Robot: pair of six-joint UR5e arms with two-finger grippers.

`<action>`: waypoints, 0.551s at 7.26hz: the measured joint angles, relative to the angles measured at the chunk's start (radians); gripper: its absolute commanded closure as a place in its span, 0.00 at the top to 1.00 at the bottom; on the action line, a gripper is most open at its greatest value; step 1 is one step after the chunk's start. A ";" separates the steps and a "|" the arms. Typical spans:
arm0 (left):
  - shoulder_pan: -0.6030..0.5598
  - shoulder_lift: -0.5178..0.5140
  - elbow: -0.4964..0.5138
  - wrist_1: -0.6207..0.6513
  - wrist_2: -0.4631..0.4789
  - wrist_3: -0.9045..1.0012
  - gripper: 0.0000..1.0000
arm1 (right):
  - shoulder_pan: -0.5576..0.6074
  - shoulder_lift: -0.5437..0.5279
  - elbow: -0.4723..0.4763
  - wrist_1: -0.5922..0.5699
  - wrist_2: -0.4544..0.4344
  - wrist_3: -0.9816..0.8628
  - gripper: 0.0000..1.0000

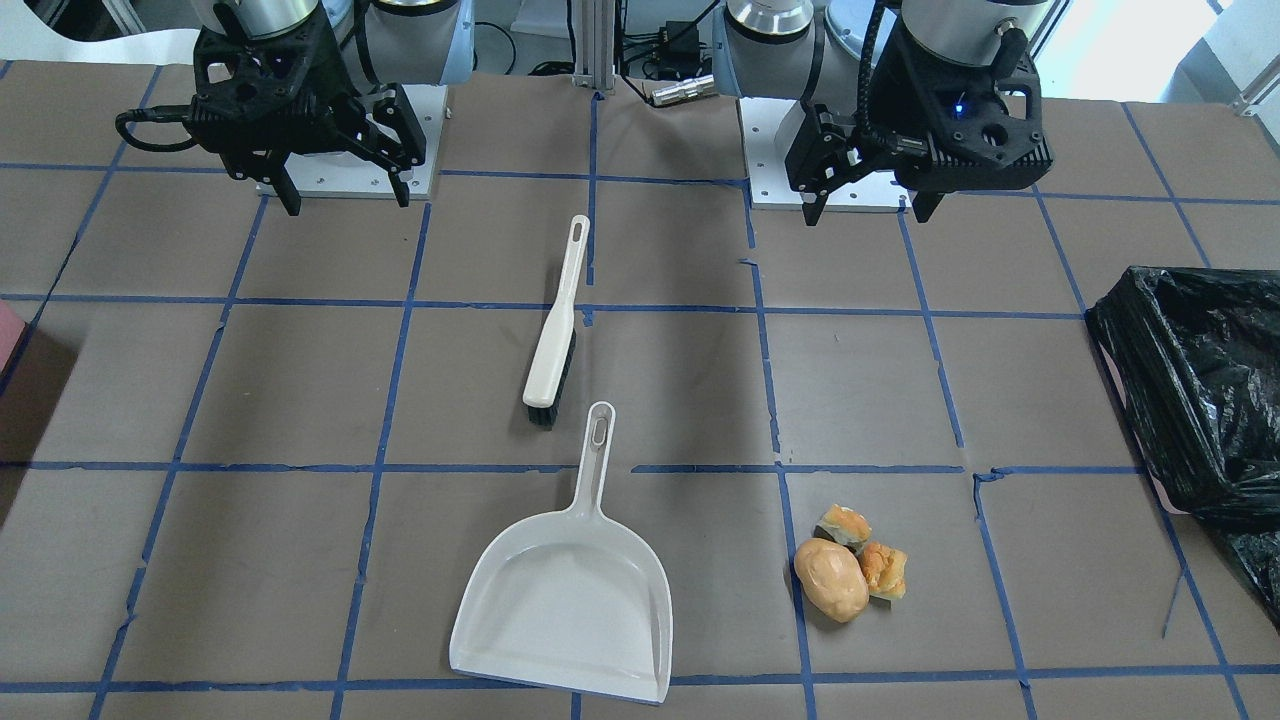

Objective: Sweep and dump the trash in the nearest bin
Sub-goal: 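Reach the left gripper to the white dustpan handle and grasp it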

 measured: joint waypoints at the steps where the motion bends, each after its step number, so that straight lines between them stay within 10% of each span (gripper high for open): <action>1: 0.000 0.000 -0.004 0.025 0.000 0.001 1.00 | 0.000 0.000 0.000 0.000 0.000 0.000 1.00; 4: -0.003 -0.010 -0.017 0.031 -0.002 0.002 1.00 | 0.001 0.000 0.000 0.000 0.000 0.000 1.00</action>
